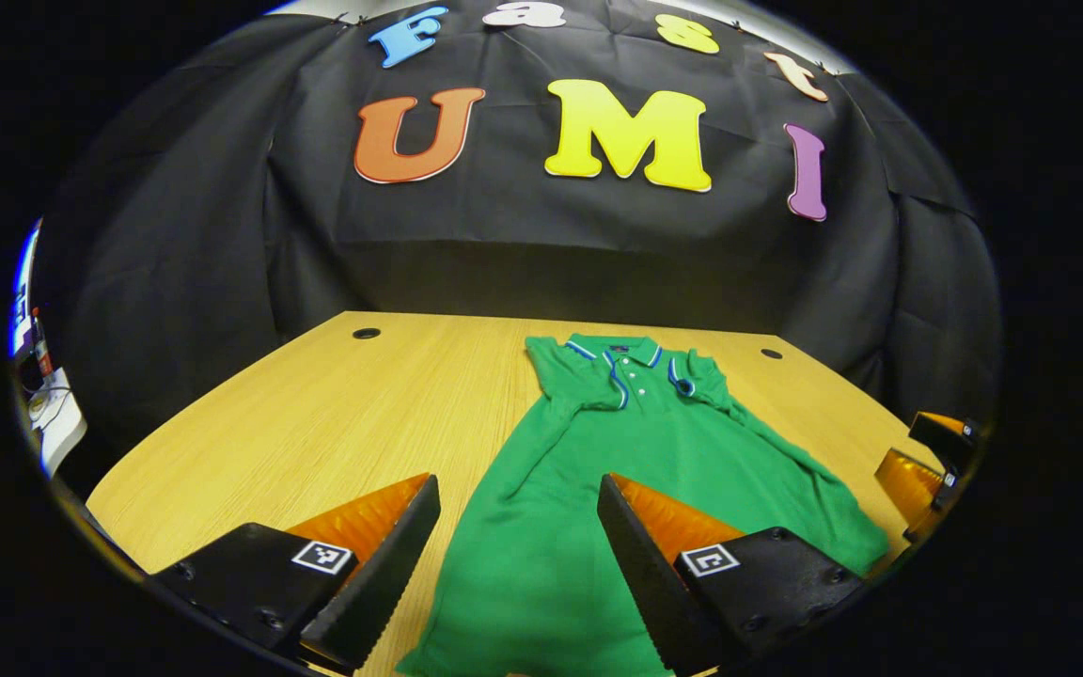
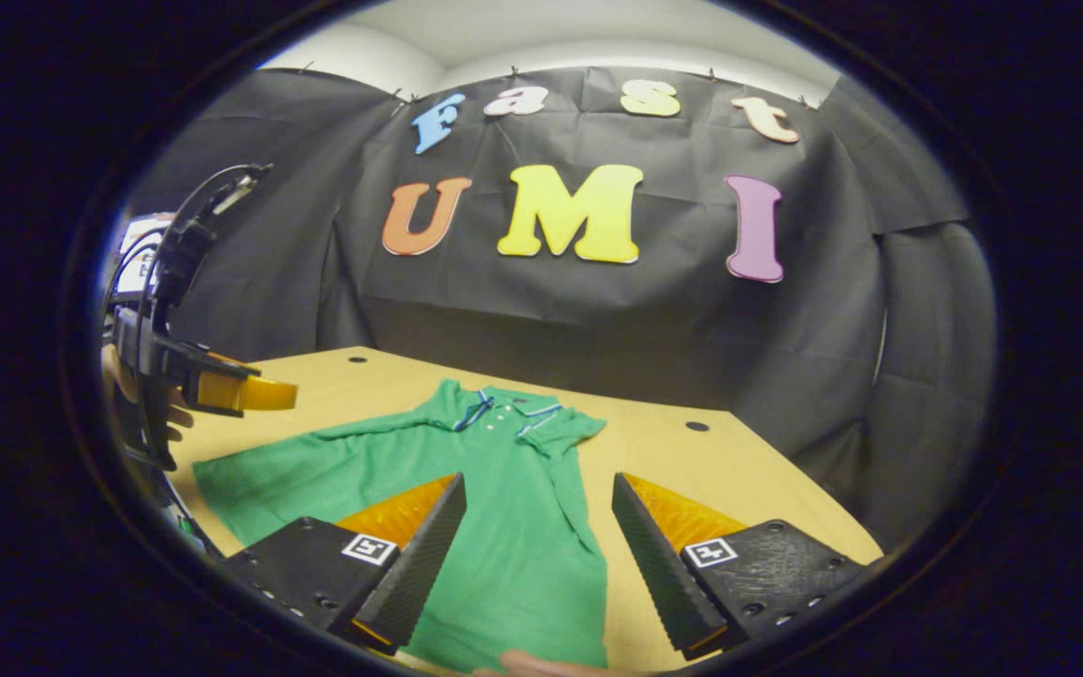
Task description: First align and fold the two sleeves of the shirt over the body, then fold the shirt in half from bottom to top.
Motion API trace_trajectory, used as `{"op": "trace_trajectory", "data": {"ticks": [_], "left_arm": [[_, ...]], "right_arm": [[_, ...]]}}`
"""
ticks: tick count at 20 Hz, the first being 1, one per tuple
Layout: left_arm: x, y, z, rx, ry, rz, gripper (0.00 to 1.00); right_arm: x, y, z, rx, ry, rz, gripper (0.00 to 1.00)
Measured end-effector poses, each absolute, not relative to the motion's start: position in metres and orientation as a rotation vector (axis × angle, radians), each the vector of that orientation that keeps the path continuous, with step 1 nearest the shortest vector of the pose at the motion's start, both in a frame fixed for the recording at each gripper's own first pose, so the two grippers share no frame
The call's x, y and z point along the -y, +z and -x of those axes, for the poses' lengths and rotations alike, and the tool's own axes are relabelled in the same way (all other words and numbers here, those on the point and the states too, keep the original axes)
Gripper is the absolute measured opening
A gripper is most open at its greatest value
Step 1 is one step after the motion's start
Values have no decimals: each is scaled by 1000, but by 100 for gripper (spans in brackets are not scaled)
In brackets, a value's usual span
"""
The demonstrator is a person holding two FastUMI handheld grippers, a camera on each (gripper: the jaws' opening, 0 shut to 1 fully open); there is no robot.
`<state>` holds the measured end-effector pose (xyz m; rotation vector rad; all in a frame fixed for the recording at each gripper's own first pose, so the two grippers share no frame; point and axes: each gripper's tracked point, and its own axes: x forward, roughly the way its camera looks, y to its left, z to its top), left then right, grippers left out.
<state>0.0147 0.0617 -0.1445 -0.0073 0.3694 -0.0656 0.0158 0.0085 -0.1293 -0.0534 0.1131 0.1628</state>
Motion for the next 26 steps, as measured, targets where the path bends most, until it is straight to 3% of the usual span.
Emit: {"op": "trace_trajectory", "data": {"ticks": [7,13,21,22,23,24,25,26], "left_arm": [[-66,-175,48,-368,-114,14,100],[-80,-207,58,-423,-113,16,100],[-89,-220,53,-435,-84,-27,100],[-83,-220,49,-434,-98,-32,94],[-80,-221,48,-434,-100,-30,89],[-77,-220,48,-436,-108,-28,75],[-75,-220,46,-436,-112,-26,70],[-73,-219,45,-437,-116,-24,59]], "right_arm": [[2,-203,43,-266,58,-8,95],[21,-227,36,-335,-18,-66,95],[17,-236,34,-347,20,-58,94],[14,-239,34,-358,37,-96,93],[15,-238,34,-354,30,-118,82],[21,-238,32,-360,16,-122,77],[20,-240,31,-361,16,-139,59],[19,-238,30,-360,20,-139,47]]}}
